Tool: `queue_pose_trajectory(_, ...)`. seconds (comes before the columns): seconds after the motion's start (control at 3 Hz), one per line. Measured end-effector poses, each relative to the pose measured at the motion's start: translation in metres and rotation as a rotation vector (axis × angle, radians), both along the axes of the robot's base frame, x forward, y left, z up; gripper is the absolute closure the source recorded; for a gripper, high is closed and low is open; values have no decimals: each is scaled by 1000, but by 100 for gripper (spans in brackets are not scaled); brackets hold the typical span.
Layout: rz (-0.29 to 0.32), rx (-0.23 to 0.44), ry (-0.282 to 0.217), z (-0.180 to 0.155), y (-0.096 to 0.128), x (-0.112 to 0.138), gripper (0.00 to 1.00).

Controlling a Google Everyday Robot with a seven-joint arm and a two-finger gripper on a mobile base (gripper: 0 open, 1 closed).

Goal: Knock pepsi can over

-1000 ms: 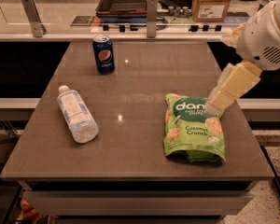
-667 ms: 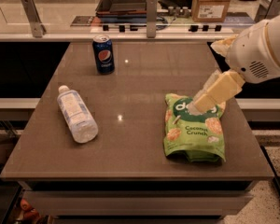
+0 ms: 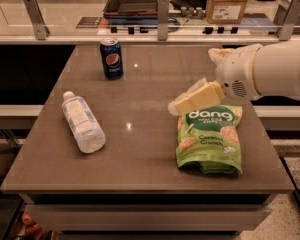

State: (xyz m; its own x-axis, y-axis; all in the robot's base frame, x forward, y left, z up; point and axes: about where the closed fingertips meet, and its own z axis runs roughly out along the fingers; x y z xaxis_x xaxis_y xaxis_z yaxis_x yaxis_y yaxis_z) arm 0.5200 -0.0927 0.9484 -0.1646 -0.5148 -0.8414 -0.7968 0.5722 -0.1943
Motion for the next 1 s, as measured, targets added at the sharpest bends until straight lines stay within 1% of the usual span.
queue_pose_trajectory(0.33,-95,27,-62,8,12,24,0)
queue_pose_trajectory(0.67,-157,28,-69,18,32,48,0)
queue_pose_trajectory(1.0,-157,24,-79,22,33,56,0)
